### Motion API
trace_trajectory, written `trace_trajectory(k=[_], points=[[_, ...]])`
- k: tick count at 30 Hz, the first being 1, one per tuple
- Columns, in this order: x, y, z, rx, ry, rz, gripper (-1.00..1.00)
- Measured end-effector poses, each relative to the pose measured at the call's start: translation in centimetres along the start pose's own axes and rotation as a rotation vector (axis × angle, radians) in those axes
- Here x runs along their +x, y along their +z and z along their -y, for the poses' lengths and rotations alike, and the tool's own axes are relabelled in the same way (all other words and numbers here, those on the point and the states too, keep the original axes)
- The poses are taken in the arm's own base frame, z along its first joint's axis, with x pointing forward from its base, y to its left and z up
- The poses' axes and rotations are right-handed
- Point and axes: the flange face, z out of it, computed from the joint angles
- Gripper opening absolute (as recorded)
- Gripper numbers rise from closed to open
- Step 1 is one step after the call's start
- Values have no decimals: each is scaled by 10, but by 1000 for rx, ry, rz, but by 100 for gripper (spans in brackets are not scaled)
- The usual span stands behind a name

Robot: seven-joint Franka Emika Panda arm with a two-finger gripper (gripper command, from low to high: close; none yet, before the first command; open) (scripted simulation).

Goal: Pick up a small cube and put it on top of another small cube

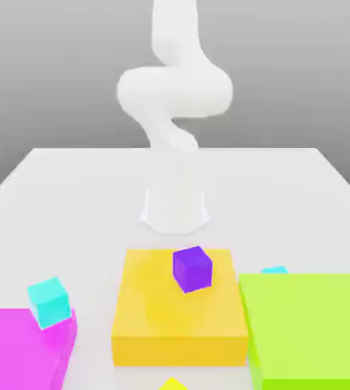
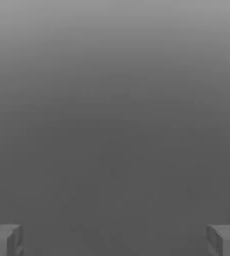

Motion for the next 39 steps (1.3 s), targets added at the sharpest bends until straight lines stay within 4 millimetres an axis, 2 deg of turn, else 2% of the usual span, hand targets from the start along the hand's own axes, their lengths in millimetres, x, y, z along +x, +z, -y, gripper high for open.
trace_trajectory(k=[4,9,14,19,25,30,34,35,39], points=[[-2,73,4,-118,72,24,0],[-11,162,-5,-248,160,59,0],[-28,247,-27,-364,249,103,0],[-52,325,-59,-469,347,156,0],[-96,406,-103,-577,469,235,0],[-141,460,-141,-657,584,312,0],[-170,503,-169,-671,609,327,0],[-176,512,-175,-672,610,327,-100],[-176,512,-175,-671,610,327,-100]])
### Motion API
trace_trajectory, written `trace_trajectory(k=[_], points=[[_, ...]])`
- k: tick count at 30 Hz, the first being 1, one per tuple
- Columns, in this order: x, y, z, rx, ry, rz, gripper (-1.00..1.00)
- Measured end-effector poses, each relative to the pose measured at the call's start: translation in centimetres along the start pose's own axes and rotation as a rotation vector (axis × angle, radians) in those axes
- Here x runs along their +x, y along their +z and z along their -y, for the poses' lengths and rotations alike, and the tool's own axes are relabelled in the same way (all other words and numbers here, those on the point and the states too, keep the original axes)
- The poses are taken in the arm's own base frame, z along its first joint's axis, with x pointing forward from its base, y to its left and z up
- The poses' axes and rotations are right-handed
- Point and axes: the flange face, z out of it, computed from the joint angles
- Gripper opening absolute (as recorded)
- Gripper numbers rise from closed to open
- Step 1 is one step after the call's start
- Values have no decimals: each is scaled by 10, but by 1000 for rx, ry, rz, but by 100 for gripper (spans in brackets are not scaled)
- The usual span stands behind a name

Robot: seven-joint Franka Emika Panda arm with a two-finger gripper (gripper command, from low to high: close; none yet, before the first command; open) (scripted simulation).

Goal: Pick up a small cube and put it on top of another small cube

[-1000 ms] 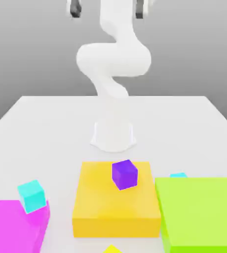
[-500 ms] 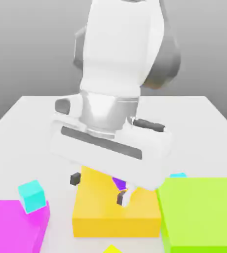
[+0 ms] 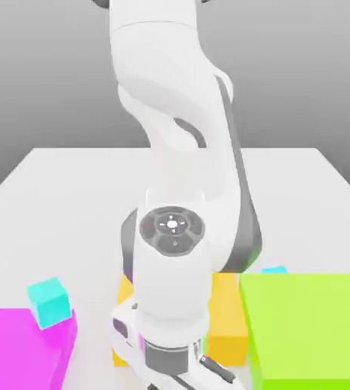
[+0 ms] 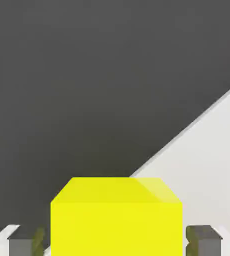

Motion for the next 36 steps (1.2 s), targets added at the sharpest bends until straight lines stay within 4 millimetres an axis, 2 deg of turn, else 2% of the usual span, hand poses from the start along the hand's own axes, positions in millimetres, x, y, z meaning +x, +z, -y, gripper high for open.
trace_trajectory(k=[2,3,8,18,25,30,33,36], points=[[0,6,0,0,0,0,-100],[0,2,0,0,1,0,-100],[-2,-57,-5,-5,-26,-10,-100],[-21,-125,-76,-52,-376,-99,-100],[-31,-162,-135,-55,-605,-90,-100],[-40,-178,-179,-32,-775,-46,-100],[-46,-182,-204,-9,-878,-9,-100],[-48,-158,-209,-3,-907,2,-100]])
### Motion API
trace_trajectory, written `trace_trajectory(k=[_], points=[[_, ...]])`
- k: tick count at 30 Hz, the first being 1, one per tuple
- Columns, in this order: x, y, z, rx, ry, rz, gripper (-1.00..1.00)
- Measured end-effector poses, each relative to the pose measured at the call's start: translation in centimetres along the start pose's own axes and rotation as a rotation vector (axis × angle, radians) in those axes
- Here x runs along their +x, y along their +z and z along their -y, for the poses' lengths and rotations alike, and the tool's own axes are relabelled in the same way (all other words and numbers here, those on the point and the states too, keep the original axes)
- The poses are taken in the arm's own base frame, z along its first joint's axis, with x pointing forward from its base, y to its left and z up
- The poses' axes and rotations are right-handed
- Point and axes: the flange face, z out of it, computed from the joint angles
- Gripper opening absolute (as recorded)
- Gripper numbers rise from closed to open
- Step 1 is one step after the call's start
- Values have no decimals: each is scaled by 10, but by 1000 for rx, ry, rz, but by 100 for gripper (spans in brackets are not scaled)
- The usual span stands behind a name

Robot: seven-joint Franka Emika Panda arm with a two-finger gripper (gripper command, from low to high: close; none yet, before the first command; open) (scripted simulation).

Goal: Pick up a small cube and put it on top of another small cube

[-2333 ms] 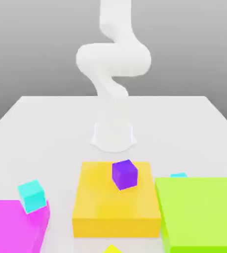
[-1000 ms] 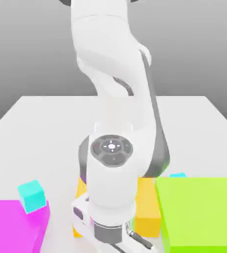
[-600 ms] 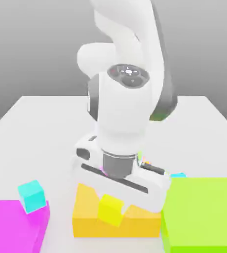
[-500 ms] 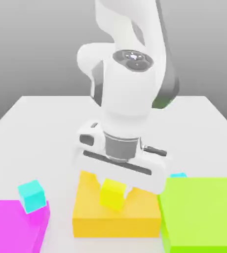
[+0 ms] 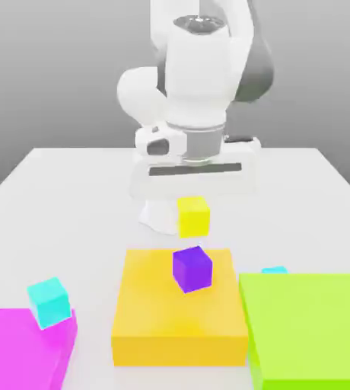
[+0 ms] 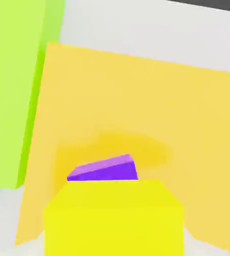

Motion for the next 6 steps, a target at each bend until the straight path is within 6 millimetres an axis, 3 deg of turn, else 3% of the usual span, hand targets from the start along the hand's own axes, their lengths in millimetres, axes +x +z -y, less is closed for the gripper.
trace_trajectory(k=[3,4,6], points=[[-1,31,-1,0,-3,0,-100],[-2,37,-1,0,-4,0,100],[-2,37,-1,0,-4,0,100]])
